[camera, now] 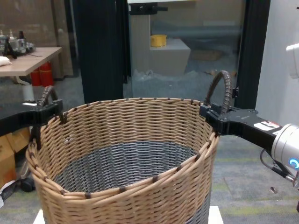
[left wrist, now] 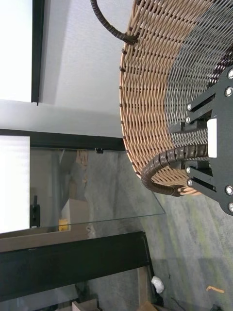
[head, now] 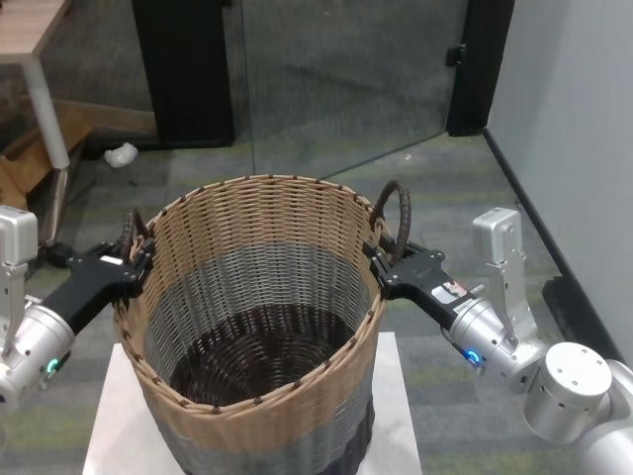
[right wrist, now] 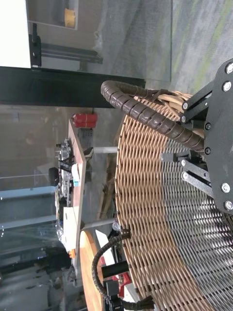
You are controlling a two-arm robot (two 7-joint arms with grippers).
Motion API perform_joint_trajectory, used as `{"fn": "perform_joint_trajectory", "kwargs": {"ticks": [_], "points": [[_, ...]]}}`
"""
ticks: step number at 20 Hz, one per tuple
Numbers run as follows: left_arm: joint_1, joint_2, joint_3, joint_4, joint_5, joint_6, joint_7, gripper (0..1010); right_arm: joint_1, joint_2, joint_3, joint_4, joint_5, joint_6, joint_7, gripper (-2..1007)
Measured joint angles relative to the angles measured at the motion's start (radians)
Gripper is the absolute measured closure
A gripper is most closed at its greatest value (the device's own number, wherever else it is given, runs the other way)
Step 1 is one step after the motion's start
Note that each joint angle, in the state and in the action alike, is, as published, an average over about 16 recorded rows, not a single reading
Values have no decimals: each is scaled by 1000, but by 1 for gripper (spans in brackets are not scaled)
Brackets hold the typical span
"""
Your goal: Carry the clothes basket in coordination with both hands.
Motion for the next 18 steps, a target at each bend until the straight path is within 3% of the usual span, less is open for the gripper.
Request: {"fn": "perform_joint_trajectory", "kwargs": {"ticks": [12, 18], "points": [[0, 1, 1, -1, 2, -1, 0, 224, 1, 1, -1, 1, -2, 0, -1, 334], [1, -2, -3, -2, 5, -2, 10, 71, 1, 1, -1, 1, -3, 0, -2, 139]]}}
